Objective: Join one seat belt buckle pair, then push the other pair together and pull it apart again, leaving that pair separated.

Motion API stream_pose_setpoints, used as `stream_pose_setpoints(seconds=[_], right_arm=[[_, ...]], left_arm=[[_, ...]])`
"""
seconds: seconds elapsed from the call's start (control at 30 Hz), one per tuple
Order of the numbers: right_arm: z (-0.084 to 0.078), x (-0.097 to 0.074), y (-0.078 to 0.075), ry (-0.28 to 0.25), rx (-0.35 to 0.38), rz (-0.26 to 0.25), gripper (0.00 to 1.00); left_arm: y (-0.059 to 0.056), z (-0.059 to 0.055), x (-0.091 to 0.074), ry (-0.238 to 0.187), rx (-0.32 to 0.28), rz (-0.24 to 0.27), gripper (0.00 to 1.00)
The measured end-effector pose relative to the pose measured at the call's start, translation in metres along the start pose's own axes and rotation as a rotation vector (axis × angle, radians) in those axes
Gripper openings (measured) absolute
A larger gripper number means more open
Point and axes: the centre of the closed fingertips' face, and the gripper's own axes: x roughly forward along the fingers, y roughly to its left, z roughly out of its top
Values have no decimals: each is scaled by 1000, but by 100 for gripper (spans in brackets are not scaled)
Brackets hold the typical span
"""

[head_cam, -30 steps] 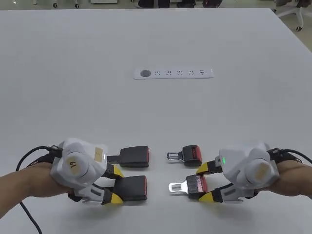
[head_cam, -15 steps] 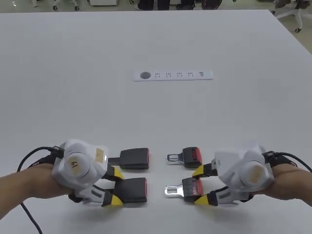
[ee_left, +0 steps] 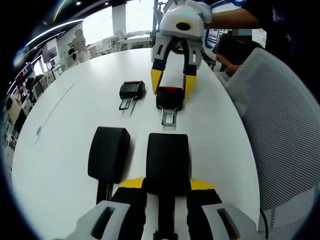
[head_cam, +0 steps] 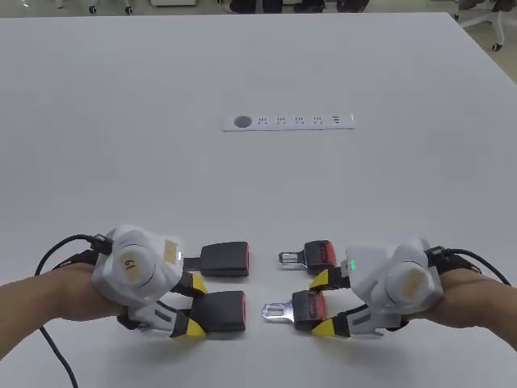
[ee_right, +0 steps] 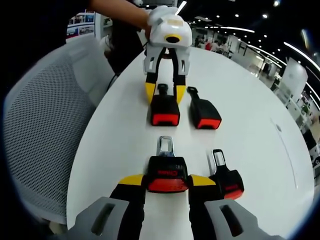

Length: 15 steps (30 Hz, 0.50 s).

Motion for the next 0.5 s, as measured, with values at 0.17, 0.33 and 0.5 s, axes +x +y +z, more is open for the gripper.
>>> stream_pose_setpoints(seconds=[0.17, 0.33, 0.5], right_arm=[[3, 3, 0, -2, 1, 2, 30], [4, 8, -2, -7, 4, 5, 30], [9, 13, -2, -14, 0, 7, 30]], left_arm=[[0, 0, 1, 8, 7, -3, 31], [0, -1, 2, 9, 10, -9, 31], [-1, -1, 2, 13, 16, -13, 31]])
